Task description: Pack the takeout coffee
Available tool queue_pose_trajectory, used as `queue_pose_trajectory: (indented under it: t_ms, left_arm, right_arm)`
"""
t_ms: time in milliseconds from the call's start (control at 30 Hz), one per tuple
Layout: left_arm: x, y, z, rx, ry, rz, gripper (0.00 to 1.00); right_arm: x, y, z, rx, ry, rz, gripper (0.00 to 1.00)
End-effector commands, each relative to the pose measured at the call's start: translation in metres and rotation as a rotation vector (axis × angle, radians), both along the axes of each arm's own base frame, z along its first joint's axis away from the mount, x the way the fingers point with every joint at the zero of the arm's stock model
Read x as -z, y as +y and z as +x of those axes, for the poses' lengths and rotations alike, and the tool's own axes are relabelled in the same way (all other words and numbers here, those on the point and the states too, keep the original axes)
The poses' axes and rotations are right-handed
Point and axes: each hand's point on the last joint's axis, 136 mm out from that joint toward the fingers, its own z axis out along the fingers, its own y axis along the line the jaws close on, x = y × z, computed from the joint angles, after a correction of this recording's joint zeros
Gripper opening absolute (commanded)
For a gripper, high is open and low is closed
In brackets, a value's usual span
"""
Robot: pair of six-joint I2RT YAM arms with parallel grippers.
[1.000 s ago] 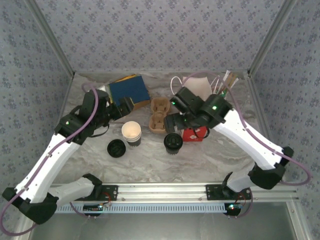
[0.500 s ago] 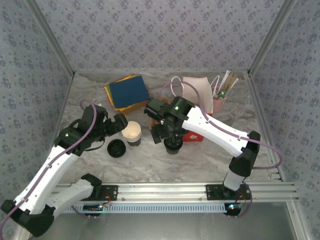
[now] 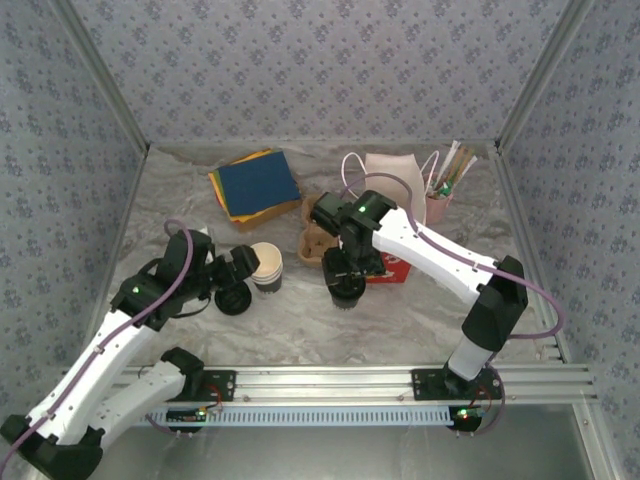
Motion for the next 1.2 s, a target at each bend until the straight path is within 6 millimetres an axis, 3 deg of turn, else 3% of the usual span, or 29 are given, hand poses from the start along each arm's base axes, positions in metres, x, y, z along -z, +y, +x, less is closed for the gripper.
queue_pose_trajectory:
  t_ms: [0,600,1167]
  left_arm:
    - [-0.003,-0.007,-0.001,0.028,-0.019,-0.031,1.00]
    - [-0.001,-0.005,0.000,0.018,-0.049,-0.039,1.00]
    - [-0.005,-0.008,-0.001,0.043,-0.068,-0.047,1.00]
  right_arm:
    - [-0.002,-0.001,-0.004,0.008,0.026,0.010,0.79]
    - [0.023,-0.001,-0.001,-0.019,0.073,-0.078,0.79]
    - [0.029,-0.001,0.004,-0.019,0.059,-0.096,0.79]
